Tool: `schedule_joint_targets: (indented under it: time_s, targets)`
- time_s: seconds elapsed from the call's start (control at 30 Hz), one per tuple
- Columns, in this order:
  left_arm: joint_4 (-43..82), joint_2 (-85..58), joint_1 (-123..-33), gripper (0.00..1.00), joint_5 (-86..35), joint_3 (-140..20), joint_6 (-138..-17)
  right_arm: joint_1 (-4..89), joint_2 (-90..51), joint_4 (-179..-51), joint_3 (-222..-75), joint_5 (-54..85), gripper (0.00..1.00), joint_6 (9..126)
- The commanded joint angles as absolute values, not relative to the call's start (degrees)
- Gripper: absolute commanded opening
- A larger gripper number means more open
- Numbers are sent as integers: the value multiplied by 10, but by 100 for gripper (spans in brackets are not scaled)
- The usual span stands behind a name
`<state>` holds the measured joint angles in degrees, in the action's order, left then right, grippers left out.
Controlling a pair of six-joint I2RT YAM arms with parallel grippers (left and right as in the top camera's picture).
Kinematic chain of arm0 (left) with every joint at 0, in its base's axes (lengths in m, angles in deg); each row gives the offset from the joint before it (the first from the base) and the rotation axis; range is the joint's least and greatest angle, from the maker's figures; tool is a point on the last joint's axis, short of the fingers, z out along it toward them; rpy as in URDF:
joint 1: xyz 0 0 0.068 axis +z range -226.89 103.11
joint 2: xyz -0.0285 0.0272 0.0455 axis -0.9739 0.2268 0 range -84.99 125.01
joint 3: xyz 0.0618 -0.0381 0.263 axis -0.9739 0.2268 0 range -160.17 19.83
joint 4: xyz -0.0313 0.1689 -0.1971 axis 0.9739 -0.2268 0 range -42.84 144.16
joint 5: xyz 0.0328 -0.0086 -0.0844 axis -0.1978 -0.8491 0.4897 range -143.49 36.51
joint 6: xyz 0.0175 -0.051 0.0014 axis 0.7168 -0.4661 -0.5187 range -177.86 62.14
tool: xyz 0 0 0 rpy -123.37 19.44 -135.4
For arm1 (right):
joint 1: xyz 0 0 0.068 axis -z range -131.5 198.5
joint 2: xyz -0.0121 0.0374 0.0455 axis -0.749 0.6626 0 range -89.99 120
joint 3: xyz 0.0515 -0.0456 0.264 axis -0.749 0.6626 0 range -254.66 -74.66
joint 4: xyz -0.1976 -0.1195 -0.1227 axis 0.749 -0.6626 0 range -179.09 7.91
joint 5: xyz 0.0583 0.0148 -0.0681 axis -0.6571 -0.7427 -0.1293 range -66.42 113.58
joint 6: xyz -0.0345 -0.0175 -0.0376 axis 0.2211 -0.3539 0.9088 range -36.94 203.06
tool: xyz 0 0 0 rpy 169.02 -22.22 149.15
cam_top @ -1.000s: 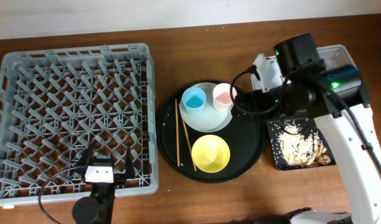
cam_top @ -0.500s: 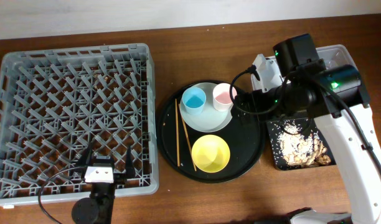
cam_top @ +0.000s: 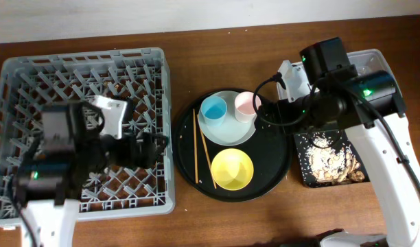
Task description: Sort waste into correct bins and load items into the dishwasher rack
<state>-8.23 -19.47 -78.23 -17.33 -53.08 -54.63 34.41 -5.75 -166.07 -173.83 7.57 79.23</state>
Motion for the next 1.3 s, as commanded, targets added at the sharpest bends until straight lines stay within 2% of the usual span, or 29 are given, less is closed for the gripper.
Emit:
schedule_joint_targets:
  time_s: [0.0,0.03,0.07,0.2,0.27,0.3,0.37,0.4,0.53,0.63,0.67,1.03,1.13,1.17,1.2,1.27]
  targets:
    - [-107,-137,-783,77,-134,-545,-557,341,-59,-1661,-1742,73,99,798]
    - [-116,-123,-793,50,-210,-544,-561,341,-59,-1661,-1742,73,99,798]
    - [-117,-120,-818,32,-273,-543,-582,341,-59,-1661,-1742,73,99,798]
    - [-97,-117,-919,32,-432,-542,-652,341,-59,-1661,-1742,73,99,798]
    - [-61,-77,-981,32,-435,-538,-680,341,-59,-1661,-1742,73,99,798]
    - [-36,-30,-1009,26,-442,-528,-712,341,-59,-1661,-1742,73,99,798]
    - [-2,33,-1036,27,-444,-525,-735,341,-59,-1661,-1742,73,99,798]
    - [20,58,-1049,31,-453,-525,-737,341,-59,-1661,-1742,73,99,798]
    - [63,124,-1084,32,-544,-525,-768,341,-59,-1661,-1742,73,99,798]
    - [89,159,-1104,30,-592,-525,-795,341,-59,-1661,-1742,73,99,798]
    - [92,174,-1105,27,-604,-524,-818,341,-59,-1661,-1742,73,99,798]
    - [128,270,-1105,25,-589,-524,-819,341,-59,-1661,-1742,73,99,798]
    - [135,289,-1105,18,-589,-516,-823,341,-59,-1661,-1742,73,99,798]
    - [135,289,-1105,12,-589,-513,-823,341,-59,-1661,-1742,73,99,798]
    - [135,289,-1105,1,-589,-514,-823,341,-59,-1661,-1742,73,99,798]
    - [134,286,-1105,1,-589,-518,-823,341,-59,-1661,-1742,73,99,798]
